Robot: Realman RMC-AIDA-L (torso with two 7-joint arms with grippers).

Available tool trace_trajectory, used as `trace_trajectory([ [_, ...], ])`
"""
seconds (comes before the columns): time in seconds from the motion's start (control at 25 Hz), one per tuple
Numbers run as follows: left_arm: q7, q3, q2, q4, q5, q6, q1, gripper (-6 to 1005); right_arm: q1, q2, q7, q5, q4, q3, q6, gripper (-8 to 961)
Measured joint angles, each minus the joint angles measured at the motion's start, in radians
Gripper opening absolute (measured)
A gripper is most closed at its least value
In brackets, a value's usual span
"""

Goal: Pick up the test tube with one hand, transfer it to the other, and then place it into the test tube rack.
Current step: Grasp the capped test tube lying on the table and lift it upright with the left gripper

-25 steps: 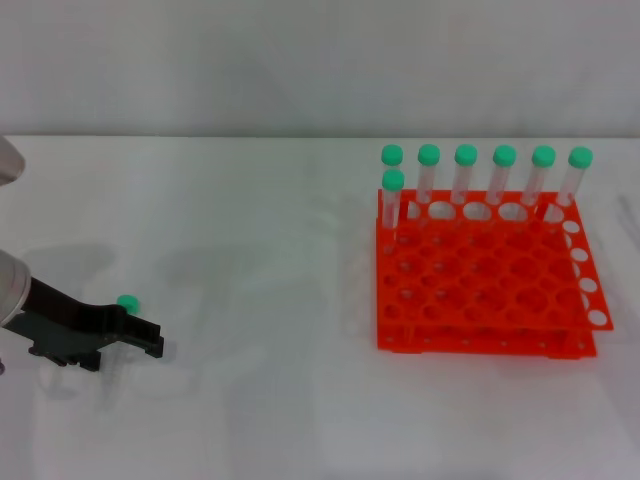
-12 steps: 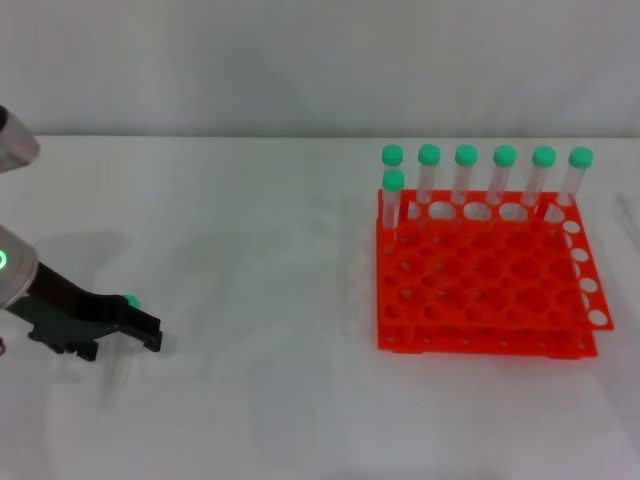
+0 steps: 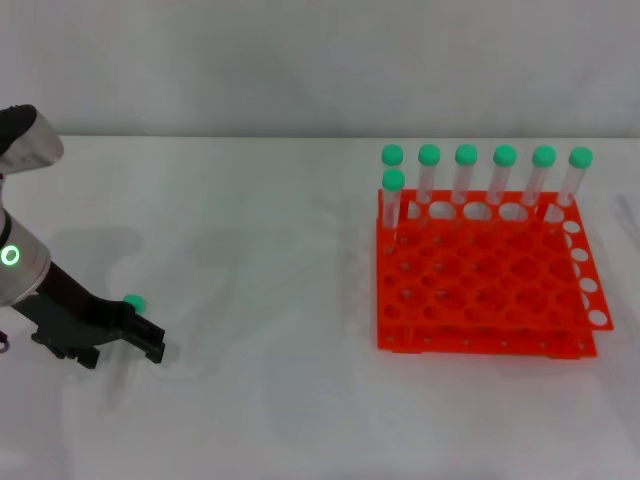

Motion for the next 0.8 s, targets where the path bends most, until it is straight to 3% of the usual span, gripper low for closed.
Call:
trace_trajectory([
  [0.8, -0.037, 0.005, -0.008, -0.002, 0.069, 0.017, -0.014, 857, 0.004, 0.0, 0.011, 0.0, 0.0, 0.001, 0.0, 819],
])
